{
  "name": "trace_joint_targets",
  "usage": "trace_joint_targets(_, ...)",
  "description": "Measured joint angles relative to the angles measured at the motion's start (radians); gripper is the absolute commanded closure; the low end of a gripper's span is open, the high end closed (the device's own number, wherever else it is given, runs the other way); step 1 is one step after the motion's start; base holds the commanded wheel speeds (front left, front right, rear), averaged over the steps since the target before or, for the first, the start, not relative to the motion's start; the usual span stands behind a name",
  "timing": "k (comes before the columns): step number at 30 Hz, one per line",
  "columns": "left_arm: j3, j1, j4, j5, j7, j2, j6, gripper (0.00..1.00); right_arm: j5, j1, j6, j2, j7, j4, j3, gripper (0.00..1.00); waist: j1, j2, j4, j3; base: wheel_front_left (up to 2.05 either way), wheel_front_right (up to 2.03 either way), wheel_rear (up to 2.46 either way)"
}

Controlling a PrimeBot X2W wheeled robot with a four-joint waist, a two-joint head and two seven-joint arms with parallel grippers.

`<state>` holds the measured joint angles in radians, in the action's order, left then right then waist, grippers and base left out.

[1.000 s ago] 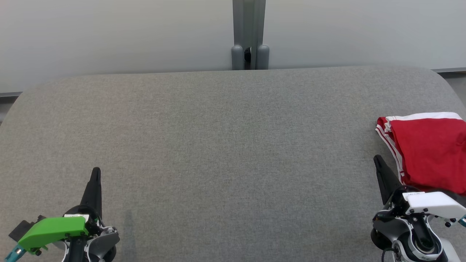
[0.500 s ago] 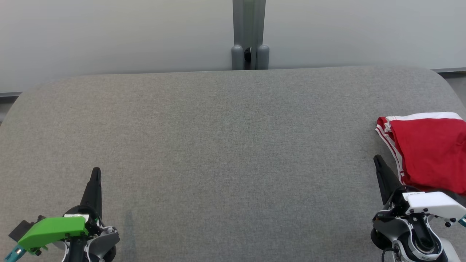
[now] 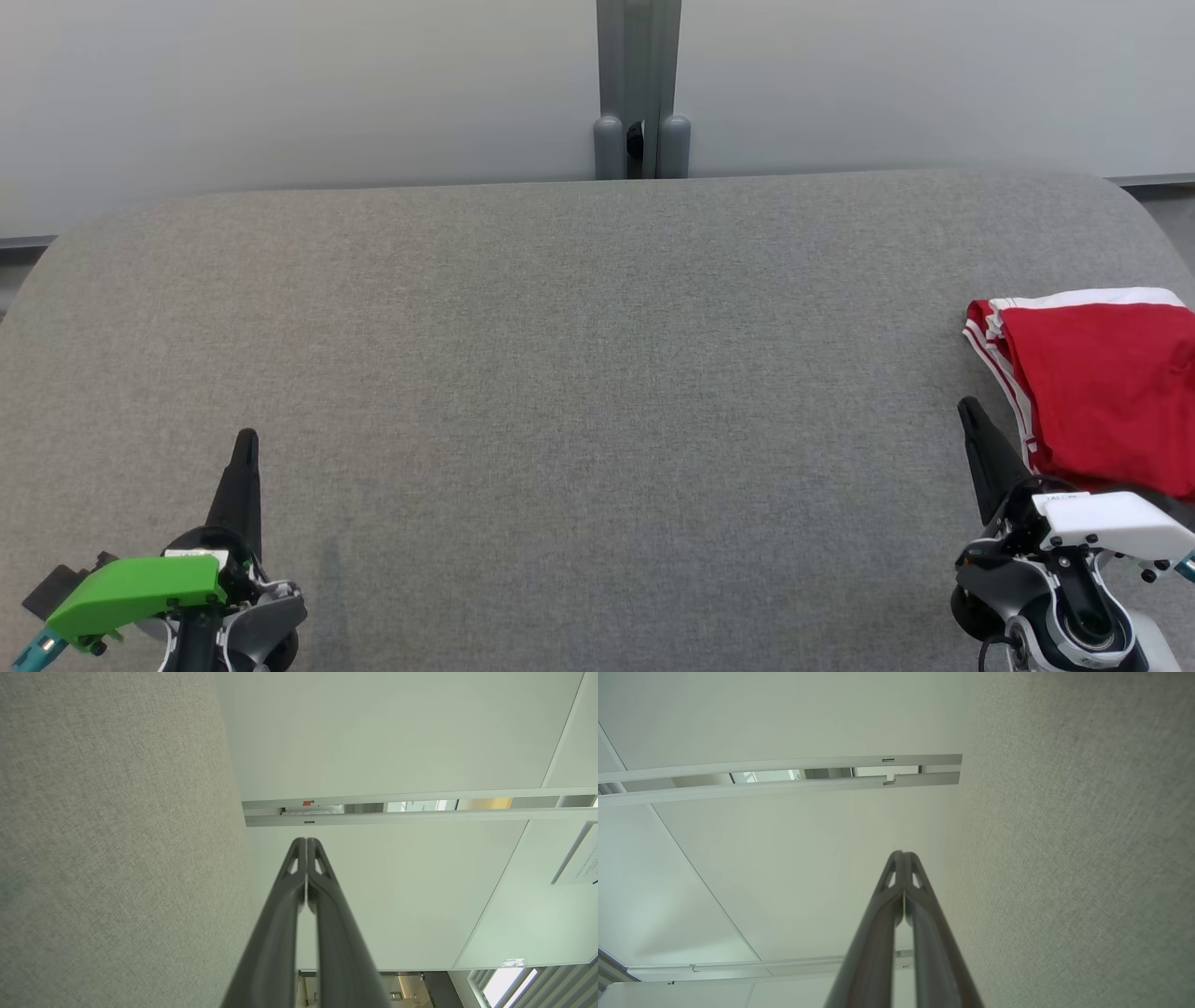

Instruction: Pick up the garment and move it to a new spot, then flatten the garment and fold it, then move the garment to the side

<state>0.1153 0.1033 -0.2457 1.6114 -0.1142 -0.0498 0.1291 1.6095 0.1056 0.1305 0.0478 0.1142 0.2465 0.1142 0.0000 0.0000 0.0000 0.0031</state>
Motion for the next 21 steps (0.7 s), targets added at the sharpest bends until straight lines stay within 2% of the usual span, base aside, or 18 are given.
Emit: trace_joint_targets(21, 0.0, 0.0, 0.0, 0.0, 0.0, 0.0, 0.0, 1.0, 0.0, 0.0, 0.0, 0.0, 0.0, 0.0, 0.0, 1.0, 0.0, 0.0, 0.0, 0.0, 0.0, 0.0, 0.0)
